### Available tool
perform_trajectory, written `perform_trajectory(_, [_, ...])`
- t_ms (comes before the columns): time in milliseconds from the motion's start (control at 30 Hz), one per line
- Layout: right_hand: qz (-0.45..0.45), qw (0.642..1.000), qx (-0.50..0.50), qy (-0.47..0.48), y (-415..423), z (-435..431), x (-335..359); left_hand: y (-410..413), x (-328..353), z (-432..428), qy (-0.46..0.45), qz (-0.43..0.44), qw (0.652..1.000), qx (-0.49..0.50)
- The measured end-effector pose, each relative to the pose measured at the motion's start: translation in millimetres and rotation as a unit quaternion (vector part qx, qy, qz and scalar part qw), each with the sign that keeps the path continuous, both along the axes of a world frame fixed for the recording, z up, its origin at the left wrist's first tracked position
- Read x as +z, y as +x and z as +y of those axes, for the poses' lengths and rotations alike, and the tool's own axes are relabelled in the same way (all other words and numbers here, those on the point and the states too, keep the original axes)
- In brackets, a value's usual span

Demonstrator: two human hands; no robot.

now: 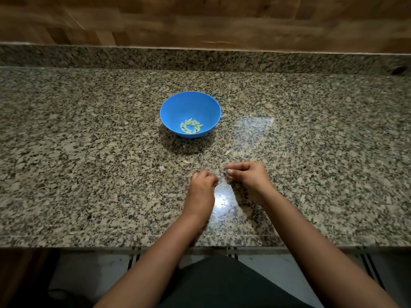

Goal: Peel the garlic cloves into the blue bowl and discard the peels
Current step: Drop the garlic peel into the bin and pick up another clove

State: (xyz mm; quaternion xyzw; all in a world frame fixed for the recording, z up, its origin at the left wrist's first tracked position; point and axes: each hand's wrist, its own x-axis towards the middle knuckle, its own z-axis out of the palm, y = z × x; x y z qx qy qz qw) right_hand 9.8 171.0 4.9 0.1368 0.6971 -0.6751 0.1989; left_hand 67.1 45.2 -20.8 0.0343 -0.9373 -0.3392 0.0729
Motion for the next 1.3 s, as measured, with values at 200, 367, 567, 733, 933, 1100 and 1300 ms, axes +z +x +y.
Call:
perform_trajectory(200, [-0.041,0.999,0.012,-0.023,5,-2,8,-8,12,-5,0.062,-0.049,0.996,0.052])
perform_trajectory(367, [-0.105,0.988,0.060,-0.091,13,-29,17,10,21,-31,0.386,-0.111,0.890,0.214])
perform_trajectory(567, [-0.123,0.969,0.178,-0.121,47,-121,24,69,31,-95,0.553,-0.030,0.756,0.348])
perform_trajectory(733, [-0.129,0.937,0.306,-0.109,109,-232,22,153,41,-176,0.633,0.093,0.640,0.425])
perform_trajectory(933, [-0.160,0.884,0.430,-0.091,221,-373,15,276,25,-287,0.627,0.177,0.566,0.505])
perform_trajectory(1100, [-0.156,0.845,0.510,-0.045,300,-468,-12,363,-2,-351,0.636,0.227,0.449,0.585])
perform_trajectory(1300, [-0.177,0.811,0.558,0.007,360,-548,-61,425,-45,-397,0.636,0.221,0.352,0.650])
